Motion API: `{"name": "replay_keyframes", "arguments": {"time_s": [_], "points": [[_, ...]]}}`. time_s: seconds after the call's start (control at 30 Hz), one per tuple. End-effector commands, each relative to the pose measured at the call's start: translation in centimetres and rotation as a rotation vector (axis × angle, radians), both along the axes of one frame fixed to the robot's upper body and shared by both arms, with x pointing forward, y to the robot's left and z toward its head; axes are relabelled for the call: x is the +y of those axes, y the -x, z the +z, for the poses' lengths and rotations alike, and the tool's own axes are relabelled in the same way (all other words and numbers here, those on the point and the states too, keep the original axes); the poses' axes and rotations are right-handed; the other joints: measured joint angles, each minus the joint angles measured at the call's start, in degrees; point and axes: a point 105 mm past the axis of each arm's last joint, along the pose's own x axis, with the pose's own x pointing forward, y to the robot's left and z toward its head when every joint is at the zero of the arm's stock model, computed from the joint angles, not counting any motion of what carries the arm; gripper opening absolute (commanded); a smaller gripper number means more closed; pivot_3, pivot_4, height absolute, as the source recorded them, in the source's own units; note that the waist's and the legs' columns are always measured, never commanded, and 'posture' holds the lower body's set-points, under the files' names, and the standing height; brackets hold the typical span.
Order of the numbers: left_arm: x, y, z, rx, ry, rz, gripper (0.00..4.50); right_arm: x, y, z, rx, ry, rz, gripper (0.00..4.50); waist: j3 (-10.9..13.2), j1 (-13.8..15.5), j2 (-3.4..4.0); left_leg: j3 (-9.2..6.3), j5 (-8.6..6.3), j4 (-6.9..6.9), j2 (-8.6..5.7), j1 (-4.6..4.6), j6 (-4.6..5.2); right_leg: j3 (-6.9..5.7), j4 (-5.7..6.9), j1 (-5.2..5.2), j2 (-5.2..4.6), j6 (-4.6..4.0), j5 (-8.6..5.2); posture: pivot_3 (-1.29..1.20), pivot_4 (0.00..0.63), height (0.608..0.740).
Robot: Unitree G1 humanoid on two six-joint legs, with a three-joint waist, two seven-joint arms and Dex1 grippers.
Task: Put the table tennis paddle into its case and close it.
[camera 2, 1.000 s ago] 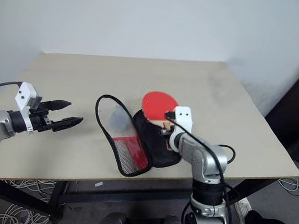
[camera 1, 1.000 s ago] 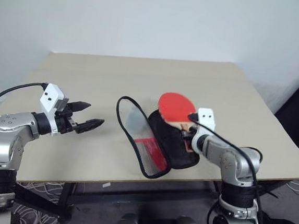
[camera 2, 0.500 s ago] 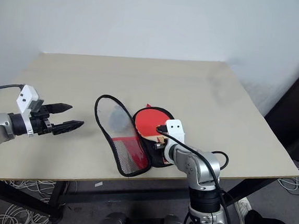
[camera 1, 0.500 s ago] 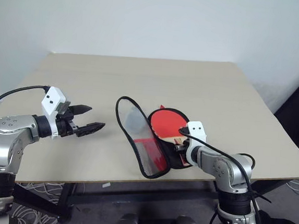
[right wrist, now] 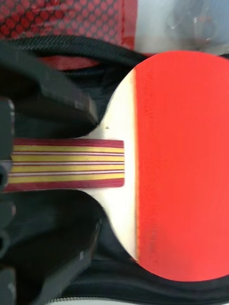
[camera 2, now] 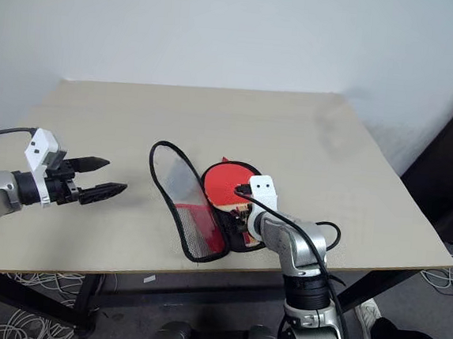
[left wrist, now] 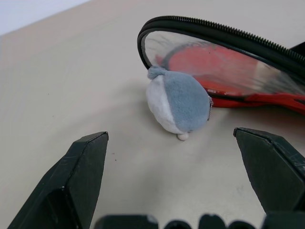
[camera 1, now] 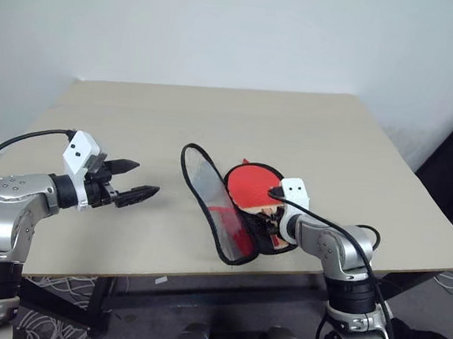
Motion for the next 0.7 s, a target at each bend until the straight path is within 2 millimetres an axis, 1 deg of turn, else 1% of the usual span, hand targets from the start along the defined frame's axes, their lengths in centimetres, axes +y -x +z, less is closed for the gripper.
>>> {"name": "replay_keyframes", "arguments": {"time_s": [0.03,0.1,0.13,0.2,0.27,0.3,0.37,0.43,0.5,0.53,0.63,0.7], "points": [[-0.4,0.5,1.0,-0.029,0.013,-0.022,4.50,0.2,-0.1,5.0,-0.156,-0.083,0.123,4.46,0.0,0.0,0.02,0.00,0.00,0.00,-0.01,-0.01,0.00,0.00,0.00,0.00,-0.01,0.00,0.00,0.00,0.000,0.740],[-0.6,0.9,0.9,-0.015,0.031,-0.035,4.50,-0.3,0.7,7.1,-0.215,-0.111,0.227,4.46,0.0,0.0,0.03,0.00,0.00,0.01,0.00,0.00,0.00,0.00,0.00,0.00,-0.02,0.00,0.00,0.00,0.000,0.740],[-0.8,1.3,0.7,0.007,0.039,-0.054,4.50,-0.8,1.1,8.2,-0.247,-0.115,0.272,4.46,0.0,0.0,0.02,-0.02,0.00,0.01,0.00,-0.02,0.01,-0.02,-0.01,0.00,-0.02,0.01,-0.01,0.00,0.000,0.740],[-1.7,2.5,-0.1,0.063,0.041,-0.110,4.50,-2.1,1.5,9.7,-0.294,-0.101,0.335,4.46,0.0,0.0,0.02,-0.04,0.00,0.00,0.02,0.00,0.01,-0.05,-0.02,0.02,-0.01,0.00,-0.02,0.00,0.000,0.740],[-2.7,3.4,-0.8,0.100,0.044,-0.159,4.50,-3.5,1.5,10.7,-0.329,-0.074,0.364,4.46,0.0,0.0,0.01,0.00,-0.03,0.00,0.05,0.01,-0.01,-0.06,-0.04,0.03,-0.02,-0.06,-0.09,0.00,0.000,0.740],[-3.6,3.6,-1.1,0.108,0.057,-0.182,4.50,-4.2,1.2,11.1,-0.338,-0.065,0.358,4.46,0.0,0.0,0.00,0.00,-0.03,0.00,0.06,0.02,-0.02,-0.07,-0.05,0.04,-0.02,-0.07,-0.16,0.00,0.000,0.740],[-6.1,3.9,-1.5,0.108,0.089,-0.241,4.50,-5.5,0.4,11.9,-0.361,-0.050,0.333,4.46,0.0,0.0,0.02,0.01,-0.03,0.04,0.08,0.01,-0.02,-0.10,-0.05,0.06,-0.02,-0.14,-0.21,0.00,0.000,0.740],[-8.6,3.5,-1.7,0.094,0.129,-0.273,4.50,-6.5,-0.6,12.5,-0.382,-0.038,0.299,4.46,0.0,0.1,0.04,0.03,-0.03,0.08,0.06,0.02,-0.02,-0.09,-0.05,0.09,-0.03,-0.20,-0.25,0.00,0.000,0.740],[-9.9,3.1,-1.6,0.084,0.157,-0.280,4.50,-6.9,-1.1,12.8,-0.395,-0.033,0.280,4.46,0.0,0.0,-0.01,0.02,-0.03,0.11,0.04,0.01,-0.02,-0.09,-0.02,0.12,-0.02,-0.08,-0.19,0.00,0.000,0.740],[-11.0,2.5,-1.8,0.074,0.171,-0.281,4.50,-7.3,-1.6,13.2,-0.410,-0.035,0.261,4.46,0.0,0.0,-0.03,0.02,-0.03,0.12,0.06,0.01,-0.02,-0.08,-0.02,0.11,0.01,-0.07,-0.18,0.00,0.000,0.740],[-15.0,0.9,-2.2,0.047,0.230,-0.299,4.50,-8.6,-2.8,14.7,-0.458,-0.048,0.194,4.46,0.0,0.3,0.00,0.00,-0.02,0.21,0.00,0.00,-0.01,-0.06,0.02,0.17,0.01,-0.05,-0.17,0.00,0.000,0.740],[-17.7,0.1,-2.4,0.032,0.265,-0.321,4.50,-9.4,-2.8,15.2,-0.474,-0.044,0.192,4.46,0.0,0.7,-0.02,0.00,-0.03,0.28,-0.05,-0.01,0.00,-0.05,0.02,0.23,0.00,-0.03,-0.17,0.00,0.000,0.740]]}}
